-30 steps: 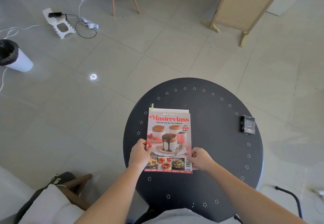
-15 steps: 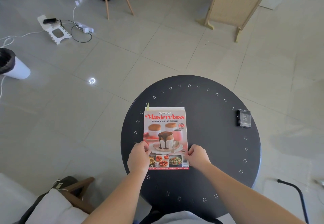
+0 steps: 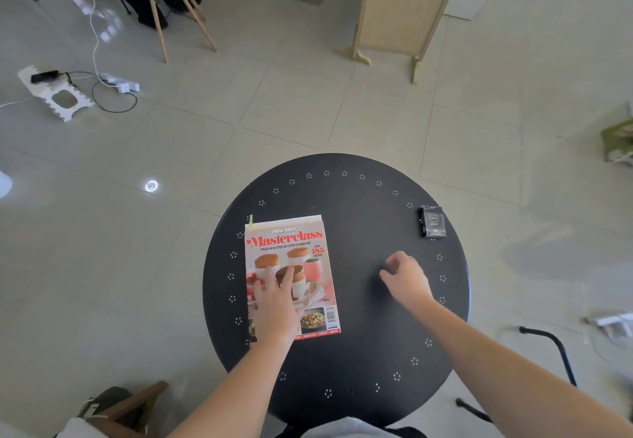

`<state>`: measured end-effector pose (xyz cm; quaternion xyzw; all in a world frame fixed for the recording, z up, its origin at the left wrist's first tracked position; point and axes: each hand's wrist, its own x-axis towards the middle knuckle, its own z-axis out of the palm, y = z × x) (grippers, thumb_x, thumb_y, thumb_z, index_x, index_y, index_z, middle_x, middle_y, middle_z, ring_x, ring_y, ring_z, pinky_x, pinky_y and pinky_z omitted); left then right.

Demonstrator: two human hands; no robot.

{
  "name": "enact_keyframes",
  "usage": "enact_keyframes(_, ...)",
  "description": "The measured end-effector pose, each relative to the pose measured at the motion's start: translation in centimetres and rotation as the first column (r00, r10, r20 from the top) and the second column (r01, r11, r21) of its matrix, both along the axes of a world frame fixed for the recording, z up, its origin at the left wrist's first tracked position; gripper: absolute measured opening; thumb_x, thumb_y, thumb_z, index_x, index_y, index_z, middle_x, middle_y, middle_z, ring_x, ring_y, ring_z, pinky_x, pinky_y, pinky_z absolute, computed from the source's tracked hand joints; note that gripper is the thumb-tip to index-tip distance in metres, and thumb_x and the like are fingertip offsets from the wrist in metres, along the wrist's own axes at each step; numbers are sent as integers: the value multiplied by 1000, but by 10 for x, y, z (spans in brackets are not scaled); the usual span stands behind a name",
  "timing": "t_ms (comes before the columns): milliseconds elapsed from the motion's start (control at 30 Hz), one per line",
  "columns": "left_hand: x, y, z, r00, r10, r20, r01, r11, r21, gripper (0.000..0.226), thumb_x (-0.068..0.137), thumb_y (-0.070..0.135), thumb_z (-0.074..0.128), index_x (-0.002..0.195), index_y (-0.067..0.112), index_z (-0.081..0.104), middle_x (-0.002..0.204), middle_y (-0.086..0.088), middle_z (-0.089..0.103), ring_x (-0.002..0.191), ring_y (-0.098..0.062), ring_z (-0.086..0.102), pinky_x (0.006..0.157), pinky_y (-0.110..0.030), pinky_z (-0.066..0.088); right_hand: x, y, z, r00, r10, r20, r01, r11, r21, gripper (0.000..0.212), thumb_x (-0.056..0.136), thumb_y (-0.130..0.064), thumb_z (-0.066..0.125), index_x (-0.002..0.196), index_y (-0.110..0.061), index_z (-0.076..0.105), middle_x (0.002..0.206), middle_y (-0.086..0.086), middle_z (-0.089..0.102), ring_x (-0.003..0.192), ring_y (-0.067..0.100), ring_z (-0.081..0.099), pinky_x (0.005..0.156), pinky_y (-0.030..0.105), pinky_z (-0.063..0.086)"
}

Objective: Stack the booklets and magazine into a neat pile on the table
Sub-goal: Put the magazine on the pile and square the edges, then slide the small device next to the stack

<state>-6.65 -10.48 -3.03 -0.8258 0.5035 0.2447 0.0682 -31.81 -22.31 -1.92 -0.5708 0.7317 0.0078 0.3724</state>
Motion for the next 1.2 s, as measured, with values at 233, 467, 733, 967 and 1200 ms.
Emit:
enact_keyframes(233,-14,-6,-12,1000,-20,7,19,995,102,110,84,70,74,168,45,7,180,-11,0,164,-48,12,113,-68,49,-38,-46,3,992,-47,-117,39,997,-66,54,92,-25,63,144,-28,49,143,9,44,118,40,58,83,45,57)
enact_keyframes(467,-15,-6,-17,1000,-13,-10,14,991,133,112,86,67,73,169,47,-1,181,-7,-10,166,-46,1,120,-72,38,-48,-85,-4,984,-80,-158,68,994,-80,75,91,-24,65,157,-33,32,159,12,33,135,45,44,85,47,44)
enact_keyframes(733,-15,-8,-18,1000,-13,-8,14,991,134,109,89,69,69,169,47,-2,181,-5,-9,166,-44,-1,124,-65,32,-56,-114,-14,980,-85,-177,79,996,-39,78,93,-21,63,161,-30,26,154,17,34,133,52,47,90,52,46)
enact_keyframes(967,-16,-9,-14,1000,-14,-14,16,990,144,107,90,68,68,169,46,-1,181,-5,-11,166,-44,-1,126,-63,30,-66,-127,-25,987,-64,-145,60,998,-29,77,93,-22,62,163,-29,30,150,24,40,126,55,56,106,53,49)
enact_keyframes(1200,-16,-9,-16,1000,-20,-4,20,990,143,108,89,69,68,169,47,-1,181,-4,-10,166,-44,-1,126,-65,30,-67,-130,-26,990,-83,-118,79,996,-41,70,94,-15,56,160,-31,37,147,23,42,113,51,63,93,47,53)
